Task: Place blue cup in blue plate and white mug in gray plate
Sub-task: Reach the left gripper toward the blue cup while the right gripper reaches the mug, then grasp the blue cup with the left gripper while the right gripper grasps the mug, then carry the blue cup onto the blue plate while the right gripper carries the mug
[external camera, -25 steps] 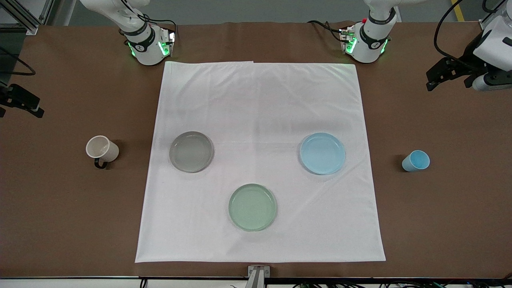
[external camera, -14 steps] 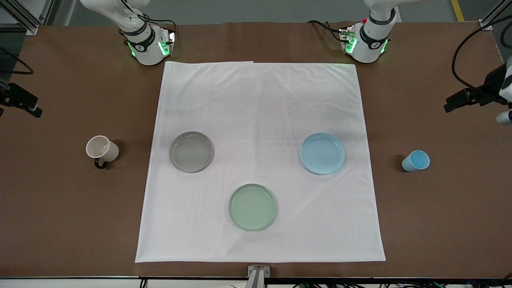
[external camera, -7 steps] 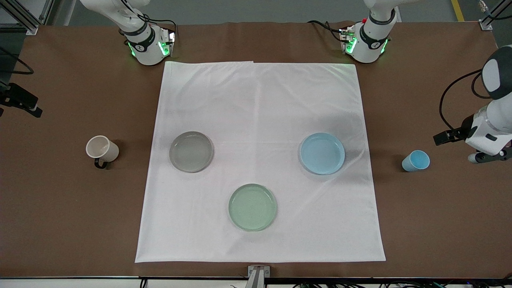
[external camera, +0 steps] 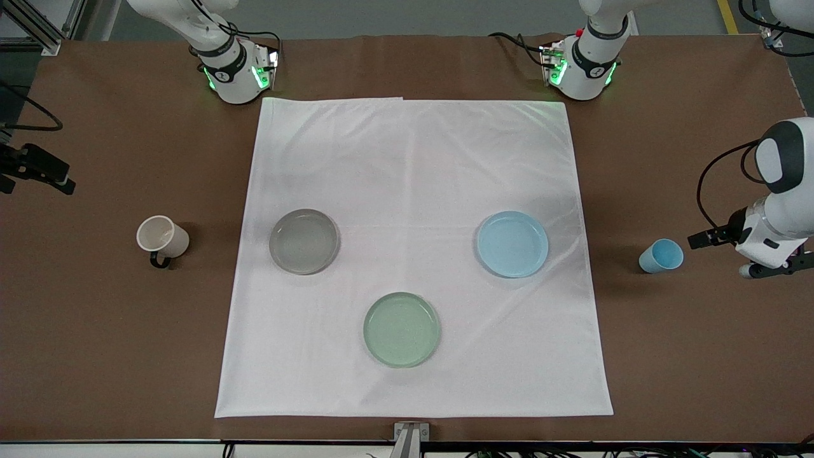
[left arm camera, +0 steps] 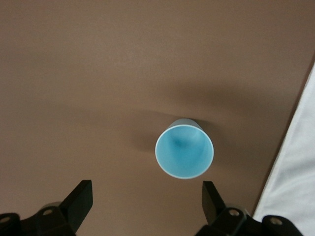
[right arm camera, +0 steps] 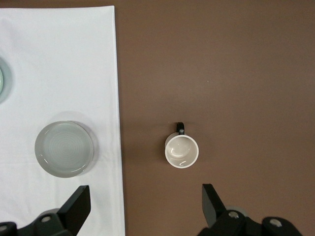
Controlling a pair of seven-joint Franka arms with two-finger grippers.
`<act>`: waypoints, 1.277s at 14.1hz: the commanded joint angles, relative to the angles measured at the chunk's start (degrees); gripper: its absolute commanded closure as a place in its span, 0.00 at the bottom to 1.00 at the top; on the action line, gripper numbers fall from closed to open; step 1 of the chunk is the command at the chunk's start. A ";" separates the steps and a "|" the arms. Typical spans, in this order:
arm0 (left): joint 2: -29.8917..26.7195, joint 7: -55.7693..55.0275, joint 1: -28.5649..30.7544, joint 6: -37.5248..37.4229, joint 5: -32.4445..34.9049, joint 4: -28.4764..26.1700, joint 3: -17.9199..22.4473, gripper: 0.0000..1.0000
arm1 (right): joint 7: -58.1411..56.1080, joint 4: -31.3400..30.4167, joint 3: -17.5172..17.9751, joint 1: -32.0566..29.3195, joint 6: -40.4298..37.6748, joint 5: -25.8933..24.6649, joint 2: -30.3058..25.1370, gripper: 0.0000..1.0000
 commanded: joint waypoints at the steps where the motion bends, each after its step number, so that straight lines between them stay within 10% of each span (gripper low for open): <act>1: 1.64 0.53 1.21 7.23 1.29 -3.90 -0.50 0.13 | 0.46 -0.84 0.02 -0.41 0.11 -0.74 4.12 0.00; 9: 6.65 1.76 3.23 12.26 1.29 -5.58 -0.59 0.33 | -2.78 -23.94 -0.07 -4.63 32.94 -0.04 11.60 0.00; 15: 8.85 1.06 2.97 13.41 0.41 -5.58 -1.12 0.93 | -6.64 -26.68 0.19 -7.88 45.10 1.27 20.65 0.00; 18: 7.89 0.53 2.88 13.32 -0.29 -5.41 -2.87 1.00 | -9.11 -27.13 0.11 -7.98 45.90 4.97 22.33 0.03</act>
